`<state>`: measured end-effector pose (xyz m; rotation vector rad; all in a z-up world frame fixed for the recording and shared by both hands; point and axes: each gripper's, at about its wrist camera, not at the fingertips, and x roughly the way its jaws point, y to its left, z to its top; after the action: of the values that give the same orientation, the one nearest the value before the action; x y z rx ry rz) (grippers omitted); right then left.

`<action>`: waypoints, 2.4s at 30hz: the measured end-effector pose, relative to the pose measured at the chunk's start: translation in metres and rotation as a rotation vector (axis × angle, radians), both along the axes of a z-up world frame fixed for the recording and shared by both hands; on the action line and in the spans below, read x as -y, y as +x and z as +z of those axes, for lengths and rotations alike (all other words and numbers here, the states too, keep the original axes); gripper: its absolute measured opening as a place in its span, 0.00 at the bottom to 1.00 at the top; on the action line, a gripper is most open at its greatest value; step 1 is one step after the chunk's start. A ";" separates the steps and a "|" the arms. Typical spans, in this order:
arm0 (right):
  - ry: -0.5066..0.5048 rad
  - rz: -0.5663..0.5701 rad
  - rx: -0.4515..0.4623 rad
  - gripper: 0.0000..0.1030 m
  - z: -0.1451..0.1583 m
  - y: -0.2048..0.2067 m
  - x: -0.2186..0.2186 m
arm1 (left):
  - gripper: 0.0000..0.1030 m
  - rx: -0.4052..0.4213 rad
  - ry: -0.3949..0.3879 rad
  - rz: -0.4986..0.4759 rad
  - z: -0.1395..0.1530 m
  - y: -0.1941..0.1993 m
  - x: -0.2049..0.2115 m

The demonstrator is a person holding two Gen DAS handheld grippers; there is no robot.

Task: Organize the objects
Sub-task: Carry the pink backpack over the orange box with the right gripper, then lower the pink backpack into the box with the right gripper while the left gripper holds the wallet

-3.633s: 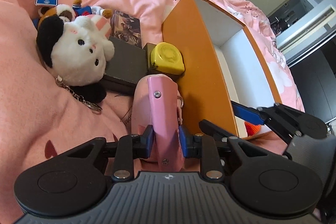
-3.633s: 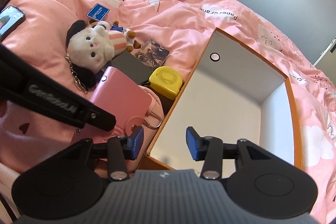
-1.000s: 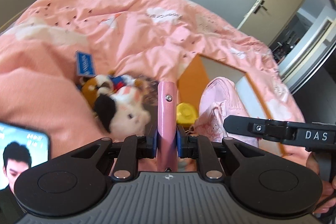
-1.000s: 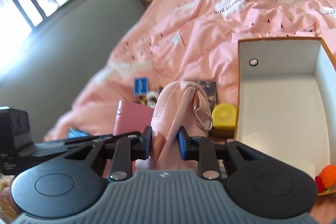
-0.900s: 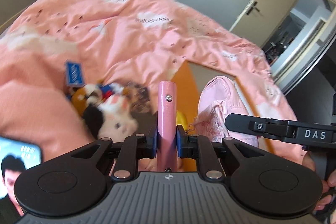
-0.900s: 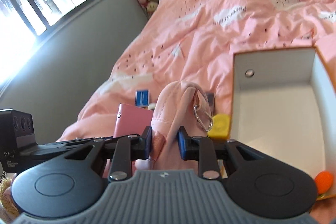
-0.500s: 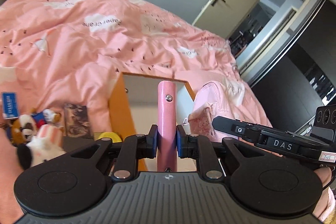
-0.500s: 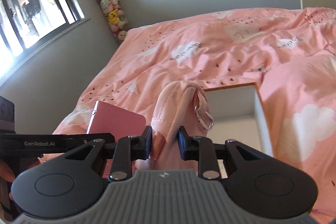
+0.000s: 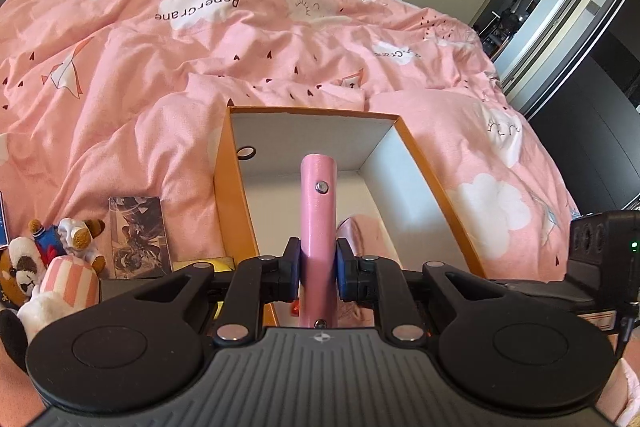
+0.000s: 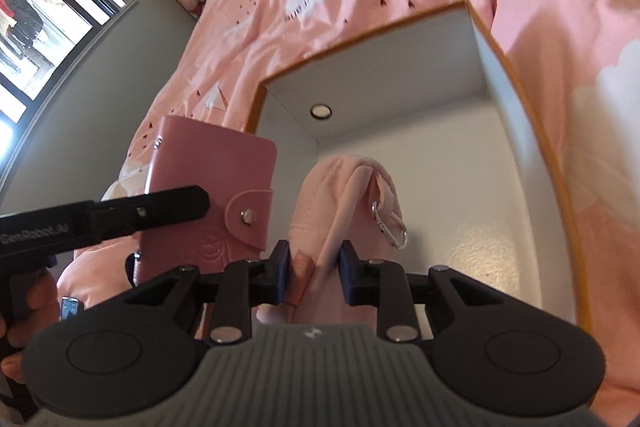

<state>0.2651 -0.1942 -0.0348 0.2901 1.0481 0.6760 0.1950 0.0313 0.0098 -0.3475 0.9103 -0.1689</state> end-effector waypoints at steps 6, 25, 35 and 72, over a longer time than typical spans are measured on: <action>0.091 0.036 -0.117 0.27 -0.022 0.012 -0.002 | 0.19 -0.022 0.002 0.008 -0.009 0.011 0.000; -0.155 0.080 -0.119 0.47 -0.019 0.022 -0.006 | 0.19 -0.010 0.012 0.003 -0.010 0.006 -0.003; -0.225 0.036 -0.157 0.58 -0.017 0.037 -0.002 | 0.19 -0.012 0.019 -0.010 -0.010 0.003 0.001; -0.502 0.051 0.221 0.10 0.014 0.024 0.019 | 0.19 -0.132 0.220 -0.146 -0.039 0.025 0.064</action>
<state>0.2891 -0.2135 -0.0209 -0.2431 0.9783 0.4574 0.2203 -0.0323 -0.0295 -0.0886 1.0747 -0.1792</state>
